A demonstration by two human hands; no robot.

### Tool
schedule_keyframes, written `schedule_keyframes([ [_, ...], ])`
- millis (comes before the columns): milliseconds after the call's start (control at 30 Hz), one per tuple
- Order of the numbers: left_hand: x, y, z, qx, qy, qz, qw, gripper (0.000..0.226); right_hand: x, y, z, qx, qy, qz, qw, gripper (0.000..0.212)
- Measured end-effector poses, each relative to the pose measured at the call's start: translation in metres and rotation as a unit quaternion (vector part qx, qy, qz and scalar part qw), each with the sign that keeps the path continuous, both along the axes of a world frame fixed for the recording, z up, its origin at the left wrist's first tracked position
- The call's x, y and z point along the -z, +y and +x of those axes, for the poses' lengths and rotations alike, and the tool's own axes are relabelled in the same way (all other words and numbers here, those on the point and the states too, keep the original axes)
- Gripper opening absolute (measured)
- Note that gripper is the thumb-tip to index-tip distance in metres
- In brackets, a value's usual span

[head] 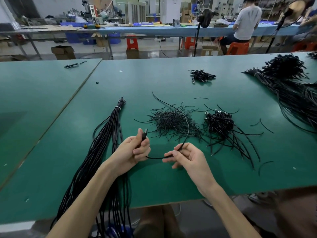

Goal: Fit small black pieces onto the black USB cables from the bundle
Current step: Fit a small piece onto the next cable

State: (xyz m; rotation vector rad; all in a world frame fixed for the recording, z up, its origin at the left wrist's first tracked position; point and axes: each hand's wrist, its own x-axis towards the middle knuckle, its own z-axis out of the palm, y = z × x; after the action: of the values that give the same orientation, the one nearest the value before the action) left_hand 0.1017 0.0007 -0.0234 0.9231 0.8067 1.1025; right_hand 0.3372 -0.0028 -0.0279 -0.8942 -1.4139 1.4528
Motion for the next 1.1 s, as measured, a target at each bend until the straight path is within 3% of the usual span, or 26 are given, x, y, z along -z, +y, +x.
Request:
schedule_keyframes([
  [300, 0.0006, 0.0054, -0.0054, -0.034, -0.122, 0.045, 0.991, 0.038, 0.0006, 0.0012, -0.0006, 0.001, 0.004, -0.006, 1.000, 0.012],
  [467, -0.0012, 0.0011, -0.0029, -0.017, -0.079, 0.073, 0.994, 0.024, -0.0005, 0.0000, -0.0008, -0.022, -0.037, -0.003, 0.999, 0.016],
  [600, -0.0029, -0.0009, -0.0001, -0.039, -0.100, 0.064, 0.992, 0.030, 0.0007, -0.0015, -0.0029, -0.047, -0.102, 0.018, 0.994, 0.018],
  [767, 0.0007, 0.0007, -0.0029, -0.026, -0.093, 0.065, 0.993, 0.032, -0.0010, -0.0027, -0.0013, -0.058, -0.112, 0.020, 0.992, 0.021],
  [933, 0.0030, 0.0040, -0.0062, -0.033, -0.195, 0.054, 0.979, 0.037, -0.0020, -0.0040, -0.0030, -0.070, -0.130, 0.018, 0.989, 0.021],
  [1033, -0.0012, 0.0020, -0.0091, 0.033, -0.255, 0.042, 0.965, 0.047, -0.0010, -0.0032, -0.0026, -0.065, -0.130, 0.020, 0.989, 0.020],
  [1100, -0.0045, 0.0006, -0.0093, 0.064, -0.251, 0.043, 0.965, 0.044, -0.0006, -0.0024, -0.0026, -0.058, -0.121, 0.019, 0.991, 0.020],
])
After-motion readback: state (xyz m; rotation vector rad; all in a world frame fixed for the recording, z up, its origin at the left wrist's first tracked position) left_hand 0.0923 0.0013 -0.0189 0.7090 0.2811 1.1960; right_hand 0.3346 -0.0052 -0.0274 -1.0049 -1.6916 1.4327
